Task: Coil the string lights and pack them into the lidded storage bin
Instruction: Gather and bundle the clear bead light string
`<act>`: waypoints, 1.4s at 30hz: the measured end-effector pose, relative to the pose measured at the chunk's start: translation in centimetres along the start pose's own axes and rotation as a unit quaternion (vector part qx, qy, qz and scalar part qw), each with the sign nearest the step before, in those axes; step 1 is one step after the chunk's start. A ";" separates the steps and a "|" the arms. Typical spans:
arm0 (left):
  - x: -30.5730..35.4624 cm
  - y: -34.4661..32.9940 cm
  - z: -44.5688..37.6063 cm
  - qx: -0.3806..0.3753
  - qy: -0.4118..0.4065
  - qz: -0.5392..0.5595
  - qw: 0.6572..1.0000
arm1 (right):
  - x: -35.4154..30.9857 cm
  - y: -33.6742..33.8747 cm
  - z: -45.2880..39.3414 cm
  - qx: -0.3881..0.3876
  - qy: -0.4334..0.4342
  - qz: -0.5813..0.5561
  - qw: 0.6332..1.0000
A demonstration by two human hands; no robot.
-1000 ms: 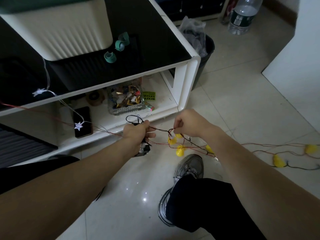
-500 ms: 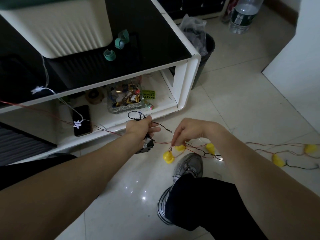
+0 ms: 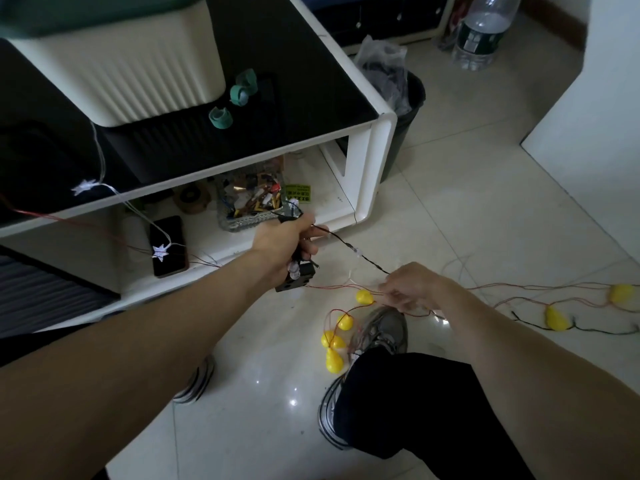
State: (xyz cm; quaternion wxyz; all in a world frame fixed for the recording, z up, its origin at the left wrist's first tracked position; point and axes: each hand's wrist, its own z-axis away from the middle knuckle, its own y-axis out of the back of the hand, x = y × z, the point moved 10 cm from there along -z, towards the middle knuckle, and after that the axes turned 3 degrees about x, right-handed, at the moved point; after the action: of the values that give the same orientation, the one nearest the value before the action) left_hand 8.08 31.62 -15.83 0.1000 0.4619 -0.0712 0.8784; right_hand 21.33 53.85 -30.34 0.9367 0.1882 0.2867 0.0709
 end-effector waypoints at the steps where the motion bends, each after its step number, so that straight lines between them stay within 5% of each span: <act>1: 0.4 -0.2 0.4 -0.012 -0.008 -0.011 1.000 | -0.1 1.3 0.1 0.050 -0.004 0.029 0.998; 4: 1.7 -0.7 1.7 -0.037 -0.027 -0.053 0.998 | -1.6 4.2 2.2 0.156 0.032 0.061 0.985; 7: 3.2 -1.1 2.9 -0.047 -0.045 -0.051 0.997 | -2.8 4.5 3.6 0.135 0.045 0.145 0.979; 16: 6.4 1.4 5.1 0.023 -0.068 -0.021 0.997 | 0.9 19.0 11.4 0.244 -0.065 0.052 0.966; 22: 5.9 1.0 7.1 0.022 -0.052 0.001 0.998 | 4.3 19.8 17.1 0.135 -0.079 -0.087 0.984; 25: 5.8 0.3 8.4 0.012 -0.027 -0.004 1.000 | 3.2 19.9 18.4 0.149 -0.002 -0.193 0.970; 29: 5.5 -0.7 9.7 -0.020 -0.012 -0.058 0.998 | 2.1 18.4 19.6 0.103 0.031 0.031 0.994; 33: 5.7 -1.4 10.4 -0.027 -0.023 -0.062 0.997 | -0.7 21.1 21.3 0.281 0.119 0.041 0.951; 42: 6.9 0.8 10.3 0.022 -0.042 -0.015 0.999 | 0.3 21.5 22.1 0.254 -0.044 0.157 0.953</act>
State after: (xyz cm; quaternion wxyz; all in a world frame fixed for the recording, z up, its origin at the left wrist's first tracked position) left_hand 12.28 29.34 -4.40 0.0996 0.5017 -0.0491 0.8579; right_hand 33.48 66.78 -5.12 0.8467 0.4653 0.2208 0.1333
